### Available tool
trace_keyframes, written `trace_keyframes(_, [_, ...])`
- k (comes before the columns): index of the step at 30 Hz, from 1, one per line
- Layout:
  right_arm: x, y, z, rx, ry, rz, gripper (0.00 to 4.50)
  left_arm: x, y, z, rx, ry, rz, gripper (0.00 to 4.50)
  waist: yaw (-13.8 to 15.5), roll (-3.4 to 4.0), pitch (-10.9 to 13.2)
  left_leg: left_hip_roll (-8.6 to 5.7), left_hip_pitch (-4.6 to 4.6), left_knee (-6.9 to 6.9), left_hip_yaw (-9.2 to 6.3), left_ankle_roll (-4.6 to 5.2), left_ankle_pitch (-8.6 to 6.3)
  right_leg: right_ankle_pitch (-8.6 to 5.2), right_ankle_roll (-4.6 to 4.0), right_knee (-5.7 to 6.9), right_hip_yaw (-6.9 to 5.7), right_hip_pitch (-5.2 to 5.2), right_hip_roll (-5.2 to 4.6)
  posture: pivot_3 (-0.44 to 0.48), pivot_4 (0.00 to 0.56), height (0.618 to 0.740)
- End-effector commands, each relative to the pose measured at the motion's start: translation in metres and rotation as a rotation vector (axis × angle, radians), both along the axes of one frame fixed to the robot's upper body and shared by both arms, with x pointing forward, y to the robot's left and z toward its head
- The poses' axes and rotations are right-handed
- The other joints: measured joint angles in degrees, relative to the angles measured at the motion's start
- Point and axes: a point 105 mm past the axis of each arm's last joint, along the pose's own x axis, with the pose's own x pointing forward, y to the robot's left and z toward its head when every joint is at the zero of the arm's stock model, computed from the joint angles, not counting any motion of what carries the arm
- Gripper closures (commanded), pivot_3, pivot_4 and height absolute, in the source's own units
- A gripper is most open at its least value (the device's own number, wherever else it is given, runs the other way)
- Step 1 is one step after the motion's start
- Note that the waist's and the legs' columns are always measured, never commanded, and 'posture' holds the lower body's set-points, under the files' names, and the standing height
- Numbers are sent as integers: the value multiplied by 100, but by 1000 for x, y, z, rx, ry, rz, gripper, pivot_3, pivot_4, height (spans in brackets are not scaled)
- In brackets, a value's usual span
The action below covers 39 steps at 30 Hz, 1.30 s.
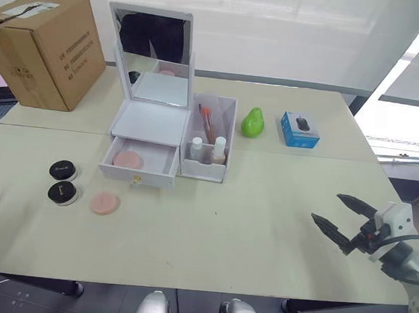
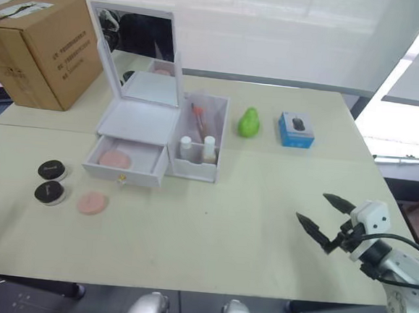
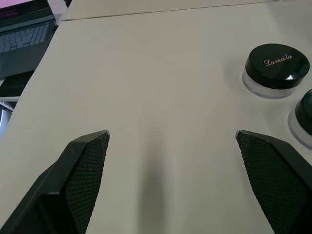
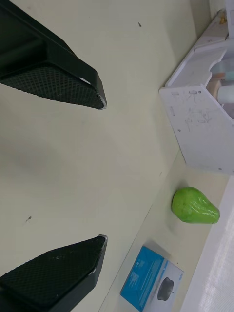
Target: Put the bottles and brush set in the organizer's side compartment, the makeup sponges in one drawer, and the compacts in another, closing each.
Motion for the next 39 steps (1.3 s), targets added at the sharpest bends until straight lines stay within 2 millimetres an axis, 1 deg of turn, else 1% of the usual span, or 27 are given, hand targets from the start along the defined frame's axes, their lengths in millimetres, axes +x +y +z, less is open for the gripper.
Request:
trace_keyframes(1, [6,22,20,12,-73,61,0,4,-17,16,3,-85,-76,34,-12,1,0,1,1,0,1,0,0,0,0,0,1,0,0,0,150,722])
trace_keyframes(2, [8,27,22,22,-79,72,0,3,-22,15,-7,-94,-94,34,-12,1,-1,2,3,0,5,0,0,1,0,0,2,0,1,0,150,722])
trace_keyframes(6, [20,84,51,108,-132,250,0,-1,-79,8,-70,-193,-190,34,-55,3,-2,30,10,4,35,11,7,8,-2,-2,8,4,6,0,150,722])
trace_keyframes(7, [21,91,56,120,-135,274,0,-3,-86,8,-82,-205,-192,34,-61,0,-3,36,11,5,41,30,18,11,-4,-3,8,10,7,0,150,722])
trace_keyframes(9, [21,115,71,172,-150,353,0,-4,-108,-10,-102,-175,-204,34,-30,-17,-8,59,8,7,48,40,24,15,-8,-3,3,25,27,0,150,722])
trace_keyframes(11, [18,140,86,207,-167,449,0,-3,-138,-21,-158,-182,-244,34,-9,-3,-11,74,18,11,49,41,25,16,-15,-5,-2,10,41,0,150,722])
trace_keyframes(13, [14,159,95,206,-182,525,0,0,-164,-29,-166,-174,-288,34,25,1,-10,69,13,12,62,41,24,17,-17,-5,5,8,31,0,150,722])
trace_keyframes(14, [11,165,97,201,-185,558,0,2,-172,-32,-161,-168,-297,34,50,-4,-12,72,4,11,64,39,23,17,-17,-5,-1,1,31,0,150,722])
trace_keyframes(15, [10,169,99,198,-185,577,0,3,-176,-34,-157,-165,-299,34,65,-7,-15,72,-2,13,64,40,24,18,-18,-5,-4,-3,33,0,150,722])
trace_keyframes(16, [6,176,101,194,-183,617,0,7,-182,-41,-143,-145,-302,34,74,-10,-16,72,-5,16,63,41,25,19,-19,-5,-4,-3,33,0,150,722])
trace_keyframes(19, [-2,186,103,170,-179,687,0,18,-188,-55,-94,-94,-258,34,76,-10,-17,69,-5,25,64,43,26,21,-20,-4,-1,0,34,0,150,722])
trace_keyframes(24, [-6,190,107,159,-181,704,0,29,-196,-66,-85,-43,-250,34,43,-12,-19,72,-3,25,60,45,27,25,-25,-1,1,0,45,0,150,722])
trace_keyframes(27, [-7,190,106,157,-178,702,0,37,-193,-73,-64,-11,-231,34,38,-8,-19,72,-2,24,59,45,27,26,-26,0,2,-2,46,0,150,722])
trace_keyframes(32, [-9,191,107,158,-178,702,0,48,-185,-75,-40,-11,-180,34,45,-3,-21,72,3,24,59,45,27,26,-25,-1,0,-1,45,0,150,722])
trace_keyframes(35, [-10,191,107,158,-180,703,0,50,-188,-74,-61,-28,-197,34,39,1,-24,72,3,24,59,45,27,26,-25,-1,0,-1,45,0,150,722])
trace_keyframes(38, [-10,190,107,156,-180,698,0,52,-193,-70,-71,-56,-211,638,37,2,-26,72,3,24,59,45,27,27,-25,-1,0,-1,45,0,150,722])
trace_keyframes(39, [-10,190,107,156,-179,696,0,53,-194,-68,-79,-69,-212,930,37,2,-26,72,3,24,59,45,27,27,-25,-1,0,-1,45,0,150,722])
